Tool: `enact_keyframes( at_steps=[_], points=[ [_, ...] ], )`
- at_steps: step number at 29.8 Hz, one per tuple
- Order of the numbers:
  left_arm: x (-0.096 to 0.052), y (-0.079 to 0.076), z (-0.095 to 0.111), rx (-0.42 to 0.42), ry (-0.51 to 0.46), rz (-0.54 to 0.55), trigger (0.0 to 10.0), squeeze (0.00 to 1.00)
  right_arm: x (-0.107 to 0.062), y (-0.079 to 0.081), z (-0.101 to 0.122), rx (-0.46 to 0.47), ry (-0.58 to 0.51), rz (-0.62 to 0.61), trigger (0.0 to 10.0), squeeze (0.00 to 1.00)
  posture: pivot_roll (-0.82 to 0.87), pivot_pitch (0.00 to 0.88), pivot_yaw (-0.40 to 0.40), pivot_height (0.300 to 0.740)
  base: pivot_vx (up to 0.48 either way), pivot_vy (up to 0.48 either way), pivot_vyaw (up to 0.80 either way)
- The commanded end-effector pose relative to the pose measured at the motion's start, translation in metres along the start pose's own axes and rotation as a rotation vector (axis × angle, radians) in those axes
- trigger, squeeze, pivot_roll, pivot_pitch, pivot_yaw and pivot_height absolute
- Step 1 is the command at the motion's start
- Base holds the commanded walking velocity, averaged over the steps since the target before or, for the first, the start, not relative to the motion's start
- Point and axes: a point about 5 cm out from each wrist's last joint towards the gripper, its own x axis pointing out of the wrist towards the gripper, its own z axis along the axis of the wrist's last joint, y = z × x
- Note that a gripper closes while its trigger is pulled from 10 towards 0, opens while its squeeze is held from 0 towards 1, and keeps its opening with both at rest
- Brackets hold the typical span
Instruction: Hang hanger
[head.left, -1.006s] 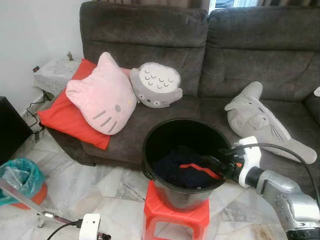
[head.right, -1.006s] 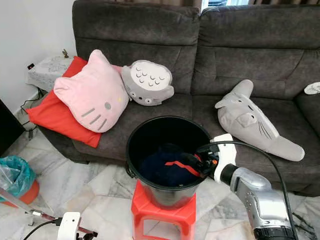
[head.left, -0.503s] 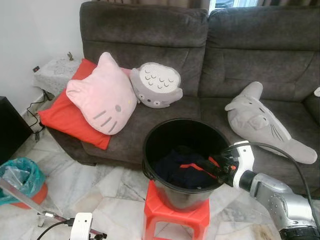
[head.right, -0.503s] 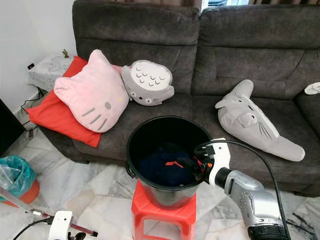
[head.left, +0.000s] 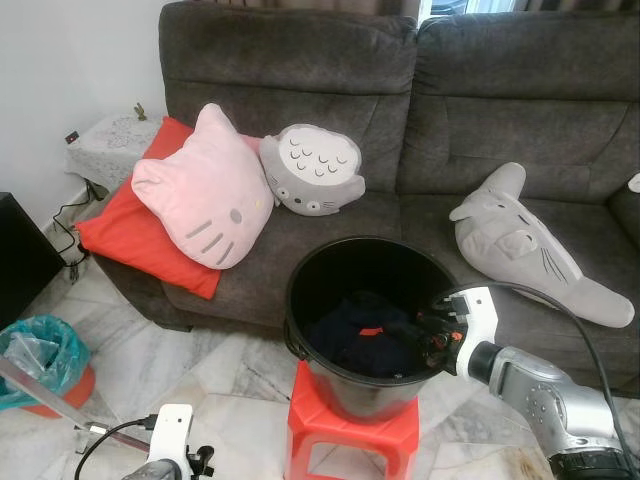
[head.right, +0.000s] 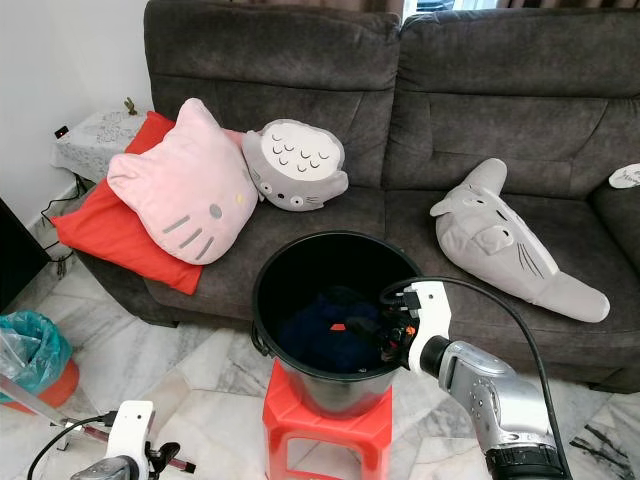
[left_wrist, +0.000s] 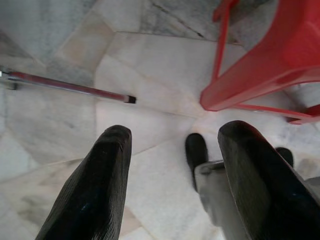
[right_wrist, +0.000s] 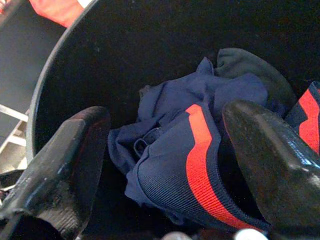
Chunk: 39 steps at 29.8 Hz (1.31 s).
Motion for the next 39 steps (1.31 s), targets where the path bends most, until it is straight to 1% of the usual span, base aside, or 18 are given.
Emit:
enact_keyframes(
  at_steps=[1, 3, 6, 8, 9, 13, 14, 15, 19, 20, 22, 26, 29, 31, 34, 35, 36, 39],
  points=[
    [0.0, -0.001, 0.0, 0.008, 0.011, 0.005, 10.0, 0.0, 0.0, -0.001, 0.005, -0.078, -0.014, -0.031, 10.0, 0.0, -0.08, 0.013, 0.058, 0.74, 0.0, 0.0, 0.0],
    [0.001, -0.004, -0.001, 0.01, 0.012, 0.002, 10.0, 0.0, -0.003, -0.01, 0.001, -0.206, 0.053, -0.114, 10.0, 0.0, -0.08, 0.007, 0.059, 0.74, 0.0, 0.0, 0.0],
    [0.001, -0.006, -0.003, 0.01, 0.013, -0.001, 10.0, 0.0, -0.01, -0.017, 0.012, -0.373, 0.044, -0.137, 10.0, 0.0, -0.08, 0.006, 0.059, 0.74, 0.0, 0.0, 0.0],
    [0.001, -0.006, -0.003, 0.011, 0.013, -0.001, 10.0, 0.0, -0.016, -0.02, 0.021, -0.436, 0.035, -0.138, 10.0, 0.0, -0.08, 0.001, 0.06, 0.74, 0.0, 0.0, 0.0],
    [0.001, -0.006, -0.003, 0.011, 0.013, -0.001, 10.0, 0.0, -0.016, -0.02, 0.021, -0.436, 0.035, -0.138, 10.0, 0.0, -0.08, 0.001, 0.06, 0.74, 0.0, 0.0, 0.0],
    [0.0, -0.003, -0.004, 0.008, 0.013, 0.003, 10.0, 0.0, -0.03, -0.025, 0.034, -0.538, 0.059, -0.085, 10.0, 0.0, -0.09, 0.0, 0.063, 0.74, 0.0, 0.0, 0.0],
    [-0.001, 0.004, -0.001, 0.009, 0.011, 0.009, 10.0, 0.0, -0.036, -0.03, 0.038, -0.609, 0.082, -0.07, 10.0, 0.0, -0.09, 0.0, 0.063, 0.74, 0.0, 0.0, 0.0],
    [-0.001, 0.008, 0.0, 0.01, 0.009, 0.013, 10.0, 0.0, -0.039, -0.032, 0.04, -0.635, 0.086, -0.058, 10.0, 0.0, -0.09, 0.0, 0.063, 0.74, 0.0, 0.0, 0.0],
    [-0.002, 0.019, 0.005, 0.011, 0.004, 0.025, 10.0, 0.0, -0.047, -0.033, 0.046, -0.687, 0.075, 0.009, 10.0, 0.0, -0.09, 0.0, 0.063, 0.74, 0.0, 0.0, 0.0],
    [-0.003, 0.024, 0.007, 0.011, 0.002, 0.03, 10.0, 0.0, -0.051, -0.031, 0.049, -0.7, 0.067, 0.07, 10.0, 0.0, -0.09, 0.0, 0.063, 0.74, 0.0, 0.0, 0.0],
    [-0.004, 0.028, 0.009, 0.012, 0.0, 0.034, 10.0, 0.0, -0.056, -0.033, 0.052, -0.735, 0.108, 0.128, 10.0, 0.0, -0.09, 0.0, 0.067, 0.74, 0.0, 0.0, 0.0],
    [-0.005, 0.032, 0.007, 0.01, 0.001, 0.039, 10.0, 0.0, -0.058, -0.041, 0.054, -0.762, 0.157, 0.121, 10.0, 0.0, -0.09, 0.0, 0.069, 0.74, 0.0, 0.0, 0.0],
    [-0.006, 0.033, 0.0, 0.006, 0.01, 0.041, 10.0, 0.0, -0.054, -0.055, 0.054, -0.735, 0.205, 0.037, 10.0, 0.0, -0.09, 0.0, 0.07, 0.74, 0.0, 0.0, 0.0],
    [-0.007, 0.032, -0.005, 0.006, 0.017, 0.04, 10.0, 0.0, -0.051, -0.053, 0.053, -0.698, 0.193, 0.054, 10.0, 0.0, -0.09, 0.0, 0.07, 0.74, 0.0, 0.0, 0.0],
    [-0.008, 0.023, -0.021, 0.01, 0.04, 0.031, 10.0, 0.0, -0.041, -0.046, 0.051, -0.543, 0.121, 0.096, 10.0, 0.0, -0.08, 0.001, 0.073, 0.74, 0.0, 0.0, 0.0],
    [-0.008, 0.023, -0.021, 0.01, 0.04, 0.031, 10.0, 0.0, -0.041, -0.046, 0.051, -0.543, 0.121, 0.096, 10.0, 0.0, -0.08, 0.001, 0.073, 0.74, 0.0, 0.0, 0.0],
    [-0.009, 0.018, -0.026, 0.012, 0.048, 0.025, 10.0, 0.0, -0.037, -0.042, 0.05, -0.501, 0.097, 0.127, 10.0, 0.0, -0.08, 0.001, 0.073, 0.74, 0.0, 0.0, 0.0],
    [-0.009, 0.013, -0.031, 0.014, 0.054, 0.019, 10.0, 0.0, -0.035, -0.041, 0.048, -0.503, 0.101, 0.157, 10.0, 0.0, -0.08, 0.004, 0.074, 0.74, 0.0, 0.0, 0.0]
  ],
)
